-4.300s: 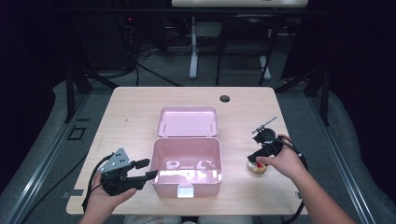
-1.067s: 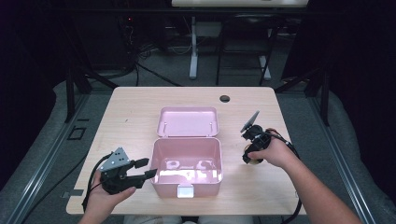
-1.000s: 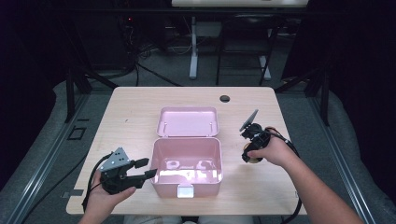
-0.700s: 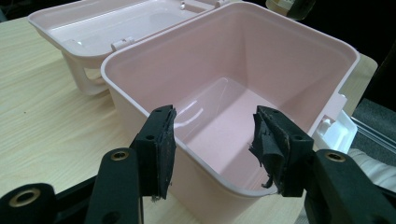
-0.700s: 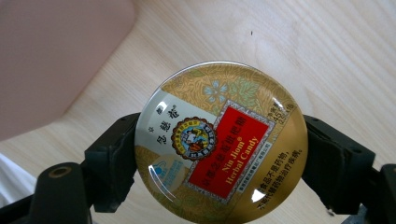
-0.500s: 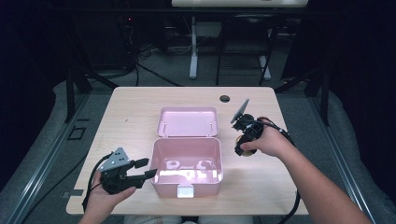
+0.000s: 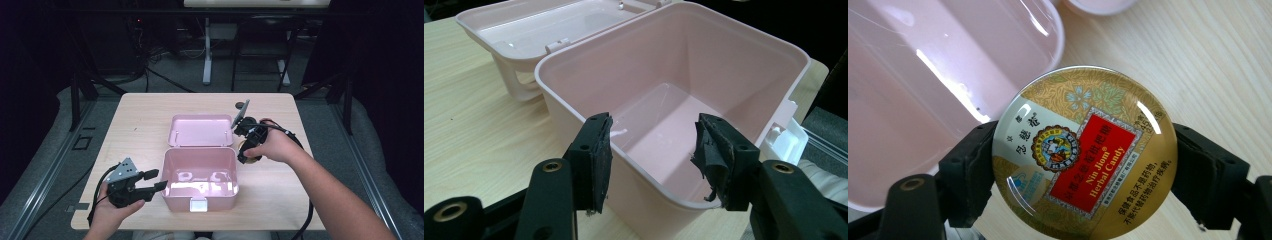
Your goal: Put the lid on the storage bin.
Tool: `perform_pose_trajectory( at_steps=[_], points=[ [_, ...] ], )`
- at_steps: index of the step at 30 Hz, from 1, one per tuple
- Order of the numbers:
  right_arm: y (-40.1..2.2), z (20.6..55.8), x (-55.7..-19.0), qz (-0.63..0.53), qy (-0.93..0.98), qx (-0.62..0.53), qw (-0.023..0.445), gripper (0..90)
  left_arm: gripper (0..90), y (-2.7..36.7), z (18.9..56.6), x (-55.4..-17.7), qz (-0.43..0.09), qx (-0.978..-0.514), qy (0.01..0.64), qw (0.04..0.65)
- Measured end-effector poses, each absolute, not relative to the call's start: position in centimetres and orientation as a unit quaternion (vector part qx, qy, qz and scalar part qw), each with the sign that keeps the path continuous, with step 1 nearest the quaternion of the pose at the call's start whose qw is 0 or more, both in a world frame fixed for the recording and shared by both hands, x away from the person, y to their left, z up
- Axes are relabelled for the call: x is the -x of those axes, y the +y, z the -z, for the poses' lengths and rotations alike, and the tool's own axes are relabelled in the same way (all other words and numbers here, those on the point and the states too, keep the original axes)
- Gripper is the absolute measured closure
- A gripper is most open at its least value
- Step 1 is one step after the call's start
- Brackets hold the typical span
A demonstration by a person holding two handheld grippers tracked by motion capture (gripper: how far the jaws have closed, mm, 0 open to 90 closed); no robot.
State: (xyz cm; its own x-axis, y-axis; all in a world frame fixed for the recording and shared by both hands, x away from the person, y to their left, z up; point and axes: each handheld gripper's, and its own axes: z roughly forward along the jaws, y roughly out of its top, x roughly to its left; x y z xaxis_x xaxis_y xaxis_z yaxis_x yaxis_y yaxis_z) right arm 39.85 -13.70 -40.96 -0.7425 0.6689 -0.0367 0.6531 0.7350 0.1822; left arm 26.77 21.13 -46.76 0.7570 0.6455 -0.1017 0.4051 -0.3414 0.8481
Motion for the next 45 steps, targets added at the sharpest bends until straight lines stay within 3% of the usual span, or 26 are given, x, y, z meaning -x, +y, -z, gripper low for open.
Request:
perform_pose_trajectory(
  at_steps=[12, 28, 45],
  points=[
    [-10.4, 40.4, -39.1, -0.089, 0.954, -0.285, 0.034, 19.7, 48.2, 21.2, 46.7, -26.8, -0.126, -0.809, 0.325, 0.474],
    [-6.7, 42.0, -37.1, -0.084, 0.993, -0.084, 0.016, 19.7, 48.2, 21.1, 46.8, -26.8, -0.125, -0.809, 0.326, 0.473],
    [-5.6, 44.1, -36.8, -0.038, 0.998, -0.046, 0.020, 19.7, 48.1, 21.1, 46.9, -26.8, -0.124, -0.809, 0.325, 0.474]
  ],
)
